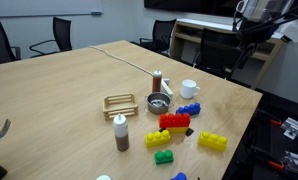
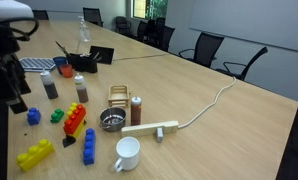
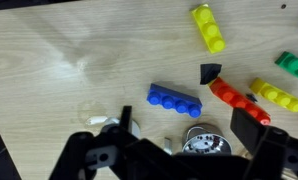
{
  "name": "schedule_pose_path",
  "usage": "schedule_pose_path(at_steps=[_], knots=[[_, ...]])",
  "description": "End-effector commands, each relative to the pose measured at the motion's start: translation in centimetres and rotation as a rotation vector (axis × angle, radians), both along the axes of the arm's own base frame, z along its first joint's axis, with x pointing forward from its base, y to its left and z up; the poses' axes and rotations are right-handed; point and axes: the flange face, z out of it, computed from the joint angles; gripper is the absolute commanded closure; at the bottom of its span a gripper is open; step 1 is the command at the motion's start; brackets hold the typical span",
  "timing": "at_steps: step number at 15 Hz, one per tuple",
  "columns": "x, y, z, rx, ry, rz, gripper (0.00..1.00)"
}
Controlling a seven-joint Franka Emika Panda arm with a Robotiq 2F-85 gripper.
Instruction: Stack the blue building block on the right on top of the orange building block
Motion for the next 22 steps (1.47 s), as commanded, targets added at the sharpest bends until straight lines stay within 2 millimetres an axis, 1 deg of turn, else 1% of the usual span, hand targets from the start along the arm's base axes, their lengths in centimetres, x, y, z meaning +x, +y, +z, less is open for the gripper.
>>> schedule_pose_path(at_steps=[1,2,4,10,11,12,13,16,18,19,21,22], knots=[[1.2,-1.4,-1.4,0.002,-0.023,-0.113,0.00],[0.6,-1.0,-0.8,0.005,-0.007,-0.067,0.00],[0.9,-1.3,-1.5,0.005,0.000,-0.098,0.00],[1.0,-1.3,-1.5,0.007,-0.003,-0.104,0.00],[1.4,-1.3,-1.8,0.024,0.006,-0.135,0.00],[2.0,-1.6,-2.2,0.026,-0.001,-0.174,0.00],[2.8,-2.2,-2.9,0.042,-0.003,-0.257,0.00],[4.8,-3.9,-5.4,0.084,-0.009,-0.433,0.00],[6.2,-4.3,-7.3,0.121,-0.008,-0.544,0.00],[6.8,-4.1,-8.1,0.142,-0.011,-0.597,0.00],[7.6,-3.7,-9.8,0.177,-0.021,-0.707,0.00],[6.6,-4.1,-9.2,0.141,-0.014,-0.619,0.00]])
